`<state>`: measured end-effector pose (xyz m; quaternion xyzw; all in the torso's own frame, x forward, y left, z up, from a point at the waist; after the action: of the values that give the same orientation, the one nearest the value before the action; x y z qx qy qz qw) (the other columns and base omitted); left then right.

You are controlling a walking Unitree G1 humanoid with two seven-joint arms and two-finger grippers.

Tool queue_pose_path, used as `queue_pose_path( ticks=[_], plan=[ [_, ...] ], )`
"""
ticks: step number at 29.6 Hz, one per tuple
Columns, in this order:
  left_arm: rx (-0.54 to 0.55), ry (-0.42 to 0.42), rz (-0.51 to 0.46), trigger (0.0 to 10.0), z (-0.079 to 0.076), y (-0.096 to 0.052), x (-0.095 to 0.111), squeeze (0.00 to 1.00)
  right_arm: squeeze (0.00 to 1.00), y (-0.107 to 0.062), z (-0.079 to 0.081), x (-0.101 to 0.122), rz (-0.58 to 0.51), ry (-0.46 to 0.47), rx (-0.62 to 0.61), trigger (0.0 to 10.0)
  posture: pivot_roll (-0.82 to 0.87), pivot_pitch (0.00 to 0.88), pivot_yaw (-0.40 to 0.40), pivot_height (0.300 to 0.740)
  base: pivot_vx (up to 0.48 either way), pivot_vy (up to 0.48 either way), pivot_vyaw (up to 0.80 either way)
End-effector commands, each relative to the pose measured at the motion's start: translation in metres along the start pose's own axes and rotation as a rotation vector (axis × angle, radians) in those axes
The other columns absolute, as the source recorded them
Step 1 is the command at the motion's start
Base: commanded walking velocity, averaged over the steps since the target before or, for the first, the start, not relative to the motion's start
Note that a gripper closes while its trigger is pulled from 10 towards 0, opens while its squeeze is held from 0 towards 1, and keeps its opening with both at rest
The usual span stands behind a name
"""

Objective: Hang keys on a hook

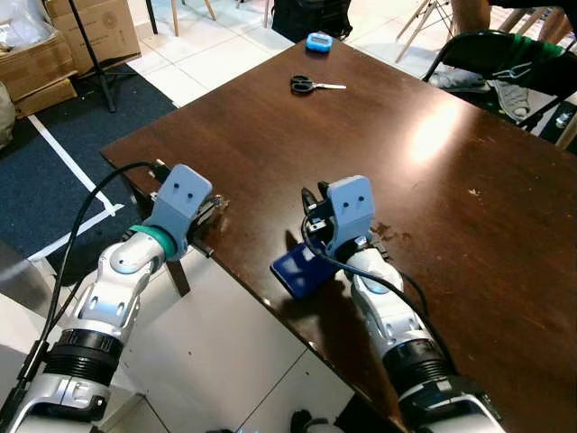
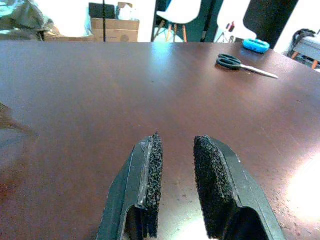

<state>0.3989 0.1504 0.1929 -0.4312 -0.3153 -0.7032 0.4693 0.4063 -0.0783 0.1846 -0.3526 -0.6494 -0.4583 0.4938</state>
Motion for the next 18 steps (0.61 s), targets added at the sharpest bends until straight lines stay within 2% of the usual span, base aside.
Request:
queue_pose_path(
  ticks=[1,2,4,6,7,9,10,11,13,15,16,18],
  plan=[
    [0.027,-0.080,-0.035,10.0,0.000,-0.007,0.013,0.00,0.00,-0.001,-0.001,-0.004,0.008,0.011,-0.008,10.0,-0.01,0.158,0.066,0.740,0.000,0.000,0.00],
    [0.027,-0.080,-0.035,10.0,0.000,-0.007,0.013,0.00,0.00,-0.001,-0.001,-0.004,0.008,0.011,-0.008,10.0,-0.01,0.158,0.066,0.740,0.000,0.000,0.00],
    [0.132,-0.100,-0.123,10.0,0.005,-0.018,0.044,0.00,0.00,-0.001,0.001,-0.006,0.012,0.013,-0.006,10.0,-0.01,0.144,0.063,0.740,0.000,0.000,0.00],
    [0.132,-0.100,-0.123,10.0,0.005,-0.018,0.044,0.00,0.00,-0.001,0.001,-0.006,0.012,0.013,-0.006,10.0,-0.01,0.144,0.063,0.740,0.000,0.000,0.00],
    [0.189,-0.094,-0.150,10.0,0.009,-0.021,0.053,0.00,0.00,-0.001,0.001,-0.007,0.014,0.014,-0.004,10.0,-0.01,0.142,0.063,0.740,0.000,0.000,0.00],
    [0.189,-0.094,-0.150,10.0,0.009,-0.021,0.053,0.00,0.00,-0.001,0.001,-0.007,0.014,0.014,-0.004,10.0,-0.01,0.142,0.063,0.740,0.000,0.000,0.00],
    [0.307,-0.095,-0.156,10.0,0.020,-0.027,0.062,0.00,0.00,-0.002,0.002,-0.008,0.016,0.014,0.000,10.0,-0.01,0.127,0.062,0.740,0.000,0.000,0.00],
    [0.307,-0.095,-0.156,10.0,0.020,-0.027,0.062,0.00,0.00,-0.002,0.002,-0.008,0.016,0.014,0.000,10.0,-0.01,0.127,0.062,0.740,0.000,0.000,0.00],
    [0.448,-0.138,-0.142,10.0,0.029,-0.039,0.069,0.00,0.00,-0.003,0.003,-0.011,0.023,0.014,0.001,10.0,-0.01,0.109,0.061,0.740,0.000,0.000,0.00],
    [0.448,-0.138,-0.142,10.0,0.029,-0.039,0.069,0.00,0.00,-0.003,0.003,-0.011,0.023,0.014,0.001,10.0,-0.01,0.109,0.061,0.740,0.000,0.000,0.00],
    [0.474,-0.161,-0.126,10.0,0.029,-0.044,0.067,0.00,0.00,-0.003,0.004,-0.013,0.026,0.013,0.001,10.0,-0.01,0.101,0.062,0.740,0.000,0.000,0.00],
    [0.492,-0.143,-0.106,10.0,0.029,-0.049,0.063,0.00,0.00,-0.004,0.004,-0.013,0.026,0.012,0.000,10.0,-0.01,0.091,0.063,0.740,0.000,0.000,0.00]
  ],
)
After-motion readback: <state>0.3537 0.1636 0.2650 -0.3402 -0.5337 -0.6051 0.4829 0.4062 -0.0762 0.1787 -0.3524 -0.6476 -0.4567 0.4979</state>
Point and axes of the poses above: a point about 5 cm out from each wrist's last joint towards the gripper, its own y axis pointing out of the wrist towards the gripper, its own x axis along the axis of the wrist's last joint, z = x × y, the point moved 5 cm from there along y, pointing out of the wrist towards the gripper, and after that the axes turned 7 degrees about y, right-handed, at the moved point
